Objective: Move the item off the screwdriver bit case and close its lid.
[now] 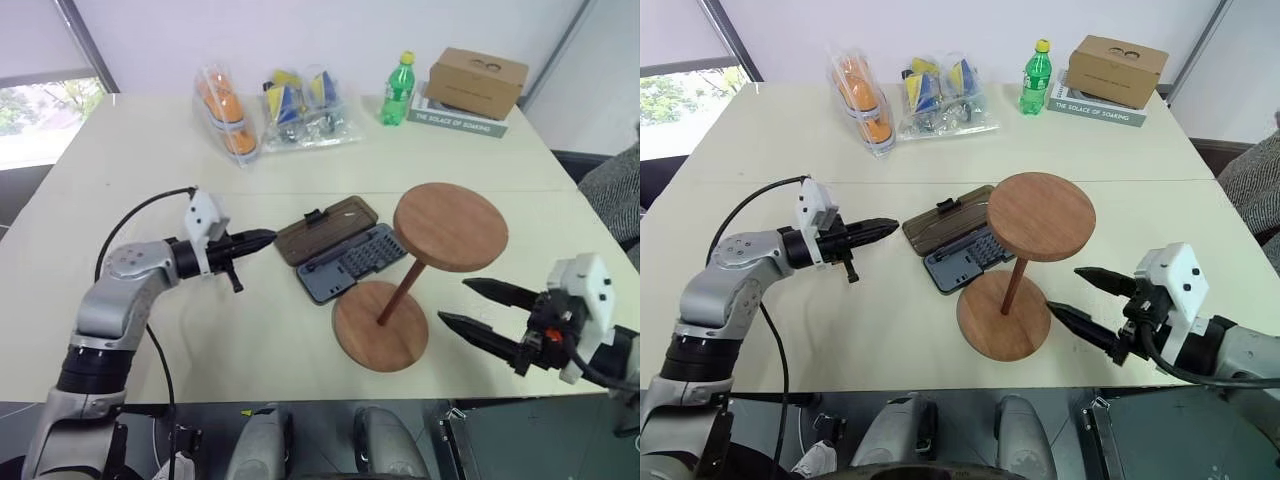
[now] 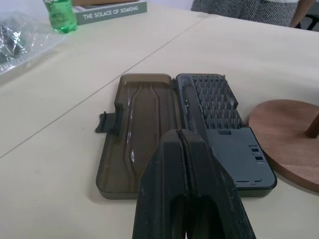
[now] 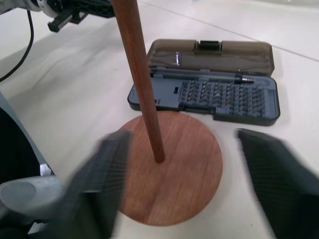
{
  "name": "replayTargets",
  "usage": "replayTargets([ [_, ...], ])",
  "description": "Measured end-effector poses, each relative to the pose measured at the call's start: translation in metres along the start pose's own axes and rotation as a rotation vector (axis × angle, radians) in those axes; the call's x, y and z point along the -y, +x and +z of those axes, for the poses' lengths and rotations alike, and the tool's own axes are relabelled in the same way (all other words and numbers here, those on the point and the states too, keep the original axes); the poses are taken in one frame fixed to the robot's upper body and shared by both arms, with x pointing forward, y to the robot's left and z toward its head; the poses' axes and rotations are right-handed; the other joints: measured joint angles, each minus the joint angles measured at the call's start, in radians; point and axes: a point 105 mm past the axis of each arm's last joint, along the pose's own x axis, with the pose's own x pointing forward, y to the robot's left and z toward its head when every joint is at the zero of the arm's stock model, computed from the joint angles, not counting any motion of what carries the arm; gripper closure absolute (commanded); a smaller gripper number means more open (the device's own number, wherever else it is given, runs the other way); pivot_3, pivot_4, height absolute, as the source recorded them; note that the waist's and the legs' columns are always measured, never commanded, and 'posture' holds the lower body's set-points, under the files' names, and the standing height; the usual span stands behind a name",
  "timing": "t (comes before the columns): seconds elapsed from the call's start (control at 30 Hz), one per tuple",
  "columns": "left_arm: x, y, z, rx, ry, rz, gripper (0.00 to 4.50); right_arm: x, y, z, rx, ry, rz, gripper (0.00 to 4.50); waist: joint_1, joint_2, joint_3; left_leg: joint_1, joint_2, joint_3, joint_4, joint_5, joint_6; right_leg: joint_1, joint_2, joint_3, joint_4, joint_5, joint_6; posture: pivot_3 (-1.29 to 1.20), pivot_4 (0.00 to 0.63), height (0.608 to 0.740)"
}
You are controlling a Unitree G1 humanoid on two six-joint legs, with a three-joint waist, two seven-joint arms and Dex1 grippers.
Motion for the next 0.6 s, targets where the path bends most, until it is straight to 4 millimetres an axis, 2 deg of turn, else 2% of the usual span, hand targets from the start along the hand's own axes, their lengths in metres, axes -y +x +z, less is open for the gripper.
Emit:
replayTargets([
  [0.2,-0.002,0.001,-0.001,-0.003,-0.004,0.0,4.5,-0.012,0.015,0.008,0.045,0.001,0.034,0.11,0.0,0.0,0.0,0.0,0.0,0.0,0.0,0.0,0.0,0.0,0.0,0.0,0.0,0.0,0.0,0.0,0.15,0.74],
  [0.37,-0.002,0.005,0.0,0.0,0.001,-0.003,4.5,-0.021,0.039,0.015,0.11,0.006,0.057,0.11,-0.001,-0.001,0.0,0.0,0.0,0.0,0.0,0.0,0.0,0.0,0.0,0.0,0.0,0.0,0.0,0.0,0.15,0.74],
  [0.6,-0.003,0.005,0.001,-0.007,0.012,0.001,4.5,-0.018,0.05,0.015,0.124,0.0,0.036,0.11,0.0,-0.001,0.0,0.0,0.0,0.0,0.001,0.0,0.0,0.0,0.0,0.0,0.0,0.0,0.0,0.0,0.15,0.74],
])
